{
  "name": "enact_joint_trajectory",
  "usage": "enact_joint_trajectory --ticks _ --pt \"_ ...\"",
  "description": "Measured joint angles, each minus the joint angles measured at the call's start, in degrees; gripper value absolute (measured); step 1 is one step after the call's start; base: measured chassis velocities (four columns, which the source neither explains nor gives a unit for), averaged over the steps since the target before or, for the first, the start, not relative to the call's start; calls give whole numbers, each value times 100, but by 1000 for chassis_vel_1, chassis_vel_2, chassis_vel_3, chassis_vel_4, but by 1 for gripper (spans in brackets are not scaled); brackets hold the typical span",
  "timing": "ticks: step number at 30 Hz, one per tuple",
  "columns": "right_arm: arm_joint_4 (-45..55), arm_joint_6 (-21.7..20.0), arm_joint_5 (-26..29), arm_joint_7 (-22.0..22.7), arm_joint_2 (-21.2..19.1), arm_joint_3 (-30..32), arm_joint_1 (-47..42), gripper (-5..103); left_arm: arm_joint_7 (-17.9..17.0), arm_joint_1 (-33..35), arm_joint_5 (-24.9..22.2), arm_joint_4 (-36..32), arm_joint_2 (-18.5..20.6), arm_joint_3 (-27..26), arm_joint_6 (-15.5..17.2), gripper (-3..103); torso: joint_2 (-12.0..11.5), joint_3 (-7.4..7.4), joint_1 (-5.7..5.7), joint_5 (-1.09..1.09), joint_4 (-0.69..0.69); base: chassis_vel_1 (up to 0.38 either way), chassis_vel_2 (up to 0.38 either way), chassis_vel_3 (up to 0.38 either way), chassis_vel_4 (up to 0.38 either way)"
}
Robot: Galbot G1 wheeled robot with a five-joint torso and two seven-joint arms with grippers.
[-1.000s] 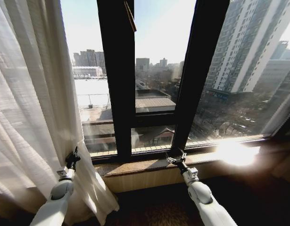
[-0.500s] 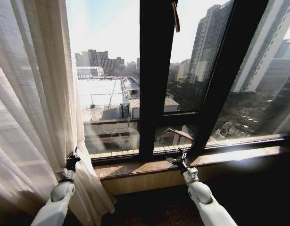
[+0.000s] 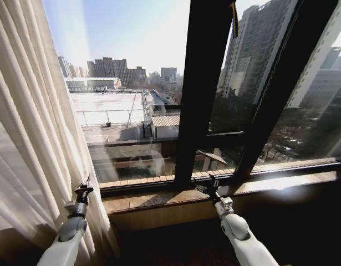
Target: Open the curtains by pulling them apart, changing their state from closed to fully open.
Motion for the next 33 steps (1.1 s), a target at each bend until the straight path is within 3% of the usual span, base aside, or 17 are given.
enact_joint_trajectory --ticks 21,33 --pt "1 0 0 -1 4 -5 -1 100 6 -11 -6 92 -4 -26 -70 0 5 -3 -7 -4 5 187 10 -184 0" --pt "-1 0 0 0 2 -3 0 100 12 59 -7 -1 55 -2 -115 0 -2 2 3 -1 2 -27 0 31 -8"
